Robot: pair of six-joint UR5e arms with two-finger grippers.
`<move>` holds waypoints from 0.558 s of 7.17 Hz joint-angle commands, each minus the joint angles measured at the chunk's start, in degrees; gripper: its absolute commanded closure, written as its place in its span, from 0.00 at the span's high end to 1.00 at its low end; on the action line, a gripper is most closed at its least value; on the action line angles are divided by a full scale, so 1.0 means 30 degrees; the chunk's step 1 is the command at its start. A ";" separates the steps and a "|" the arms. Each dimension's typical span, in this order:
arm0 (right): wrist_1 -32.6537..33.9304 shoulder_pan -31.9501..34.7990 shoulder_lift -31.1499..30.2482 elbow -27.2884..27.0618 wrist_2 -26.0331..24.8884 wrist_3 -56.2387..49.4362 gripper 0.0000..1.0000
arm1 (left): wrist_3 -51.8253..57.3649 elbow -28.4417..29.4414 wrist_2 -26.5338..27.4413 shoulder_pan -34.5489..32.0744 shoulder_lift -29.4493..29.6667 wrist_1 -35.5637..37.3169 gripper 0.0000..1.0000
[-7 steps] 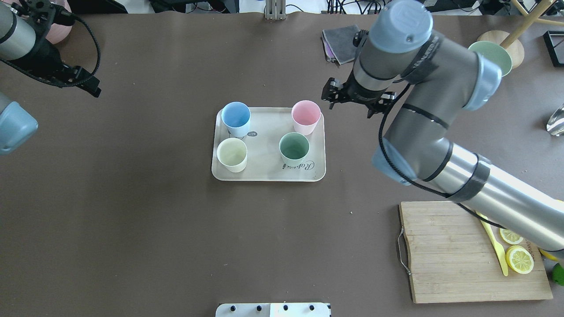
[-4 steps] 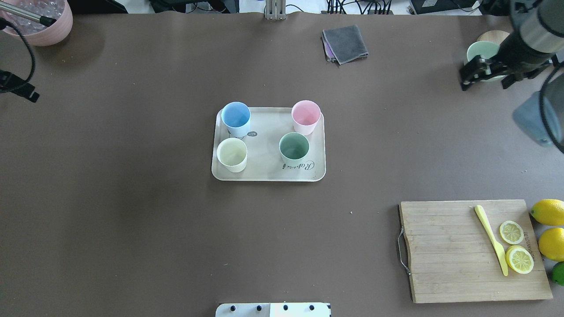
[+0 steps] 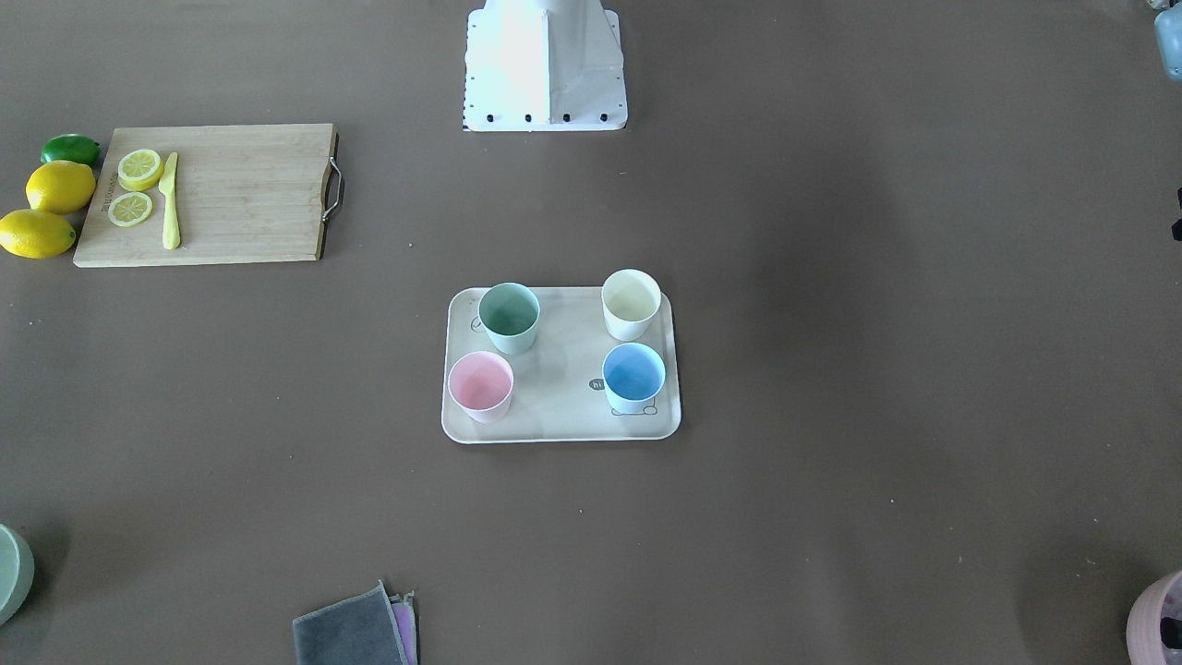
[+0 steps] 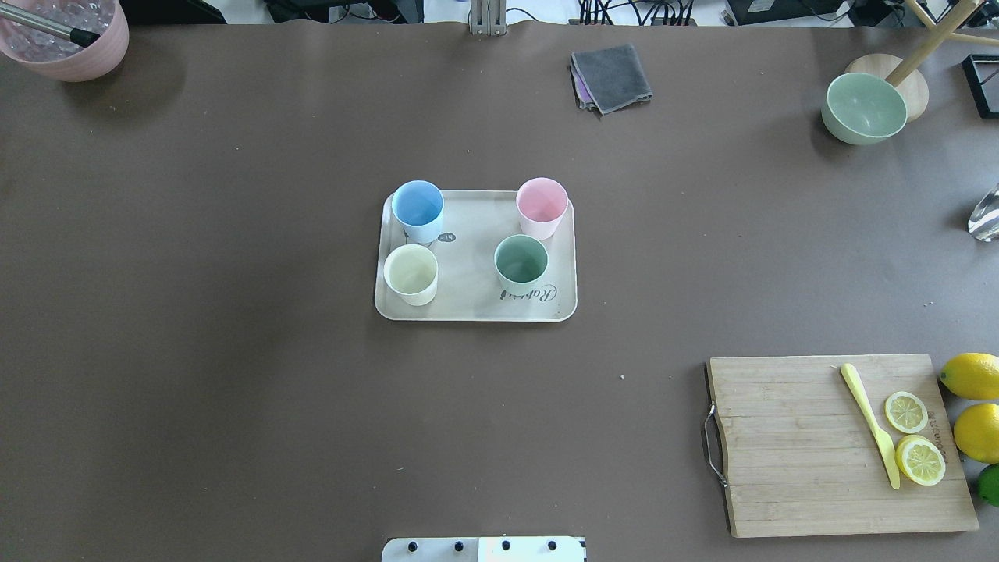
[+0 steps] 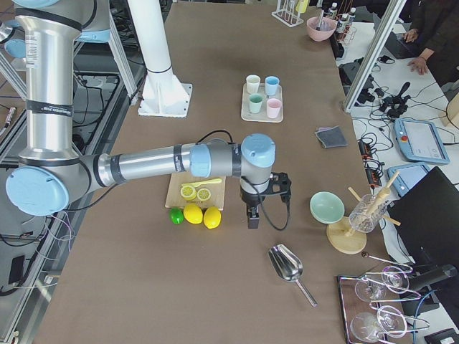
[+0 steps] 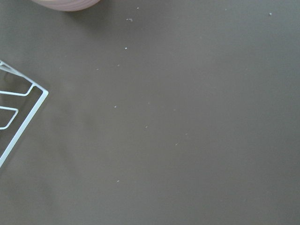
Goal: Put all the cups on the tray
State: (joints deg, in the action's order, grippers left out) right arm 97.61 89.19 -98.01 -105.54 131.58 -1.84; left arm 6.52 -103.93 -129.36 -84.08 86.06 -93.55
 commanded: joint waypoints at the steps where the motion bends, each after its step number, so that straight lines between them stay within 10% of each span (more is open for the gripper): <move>1: -0.0134 0.0738 -0.2131 0.0139 -0.0644 -0.0207 1.00 | 0.0991 0.0739 0.0407 -0.0420 -0.1699 -0.0223 0.98; 4: -0.2029 0.0738 -0.1783 0.0725 -0.0562 -0.0294 1.00 | 0.0639 0.0835 0.0085 -0.1964 -0.1881 -0.0283 0.98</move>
State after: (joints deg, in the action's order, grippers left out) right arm 94.37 91.37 -103.47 -103.67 129.70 -2.59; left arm 8.85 -101.41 -128.68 -87.58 80.64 -94.45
